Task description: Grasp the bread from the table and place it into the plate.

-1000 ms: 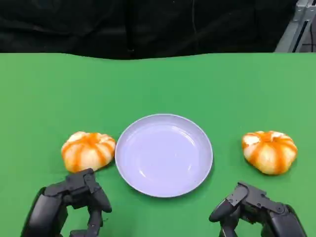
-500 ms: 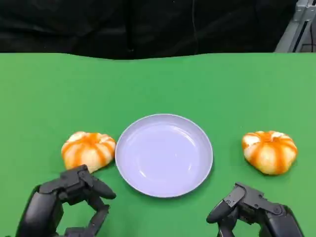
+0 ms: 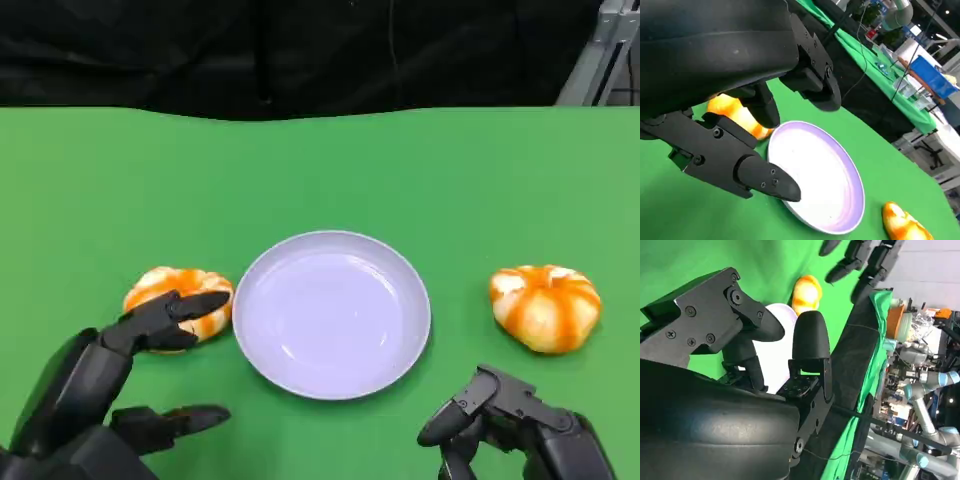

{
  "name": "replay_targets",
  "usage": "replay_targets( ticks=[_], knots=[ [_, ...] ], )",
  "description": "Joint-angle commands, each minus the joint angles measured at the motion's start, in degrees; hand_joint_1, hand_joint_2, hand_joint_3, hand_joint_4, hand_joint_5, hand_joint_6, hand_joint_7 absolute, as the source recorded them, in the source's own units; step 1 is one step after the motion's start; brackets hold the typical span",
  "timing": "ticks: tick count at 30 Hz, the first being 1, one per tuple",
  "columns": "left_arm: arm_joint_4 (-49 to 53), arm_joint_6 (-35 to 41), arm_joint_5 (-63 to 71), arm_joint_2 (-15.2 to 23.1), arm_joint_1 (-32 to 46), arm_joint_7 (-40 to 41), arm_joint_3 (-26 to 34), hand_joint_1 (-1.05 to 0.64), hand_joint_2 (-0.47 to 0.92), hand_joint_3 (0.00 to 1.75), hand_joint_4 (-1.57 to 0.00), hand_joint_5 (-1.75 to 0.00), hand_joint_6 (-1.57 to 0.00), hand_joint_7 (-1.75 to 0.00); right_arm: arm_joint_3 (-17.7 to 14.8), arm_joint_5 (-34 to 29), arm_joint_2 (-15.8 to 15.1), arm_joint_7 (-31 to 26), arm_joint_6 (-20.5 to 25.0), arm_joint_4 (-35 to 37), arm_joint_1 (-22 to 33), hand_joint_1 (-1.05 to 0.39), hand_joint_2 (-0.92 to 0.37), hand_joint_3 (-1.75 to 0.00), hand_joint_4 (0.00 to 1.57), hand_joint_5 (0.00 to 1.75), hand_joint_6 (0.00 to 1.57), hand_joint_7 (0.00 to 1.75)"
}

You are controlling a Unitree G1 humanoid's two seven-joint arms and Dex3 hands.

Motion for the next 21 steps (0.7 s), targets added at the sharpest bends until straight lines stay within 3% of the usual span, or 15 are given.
replay_targets(
  ticks=[1,7,11,15,21],
  knots=[
    [-1.08,1.29,0.38,1.05,0.00,0.73,0.10,-0.46,0.90,0.01,-0.38,-0.70,-0.47,-0.11,-0.10,0.36,-0.14,-0.35,0.40,-0.74,0.27,-0.06,-0.51,-1.15,0.66,1.64,0.66,1.37],
    [-2.89,6.89,12.08,6.08,-4.91,0.16,-1.10,-0.56,0.92,0.01,-0.28,-0.67,-0.39,-0.05,0.07,0.12,0.17,-0.68,0.41,-0.04,-0.40,-0.05,-0.50,-1.15,0.66,1.64,0.67,1.37],
    [-1.04,10.77,25.98,10.12,-10.67,0.53,-5.54,-0.61,0.92,0.01,-0.20,-0.66,-0.35,-0.02,0.10,-0.25,0.00,-0.99,0.25,0.37,-0.56,-0.07,-0.50,-1.15,0.66,1.65,0.67,1.36],
    [0.15,13.87,31.47,10.84,-13.19,0.07,-8.24,-0.62,0.92,0.01,-0.09,-0.77,-0.33,0.00,0.23,-0.25,0.02,-1.07,0.41,0.25,-0.44,-0.08,-0.50,-1.13,0.65,1.65,0.67,1.35],
    [1.82,16.23,35.87,10.62,-15.65,1.01,-11.28,-0.62,0.91,0.00,-0.06,-0.80,-0.29,0.00,0.30,-0.85,-0.16,-1.34,0.05,0.17,-0.41,-0.08,-0.51,-1.13,0.66,1.65,0.68,1.34]
  ],
)
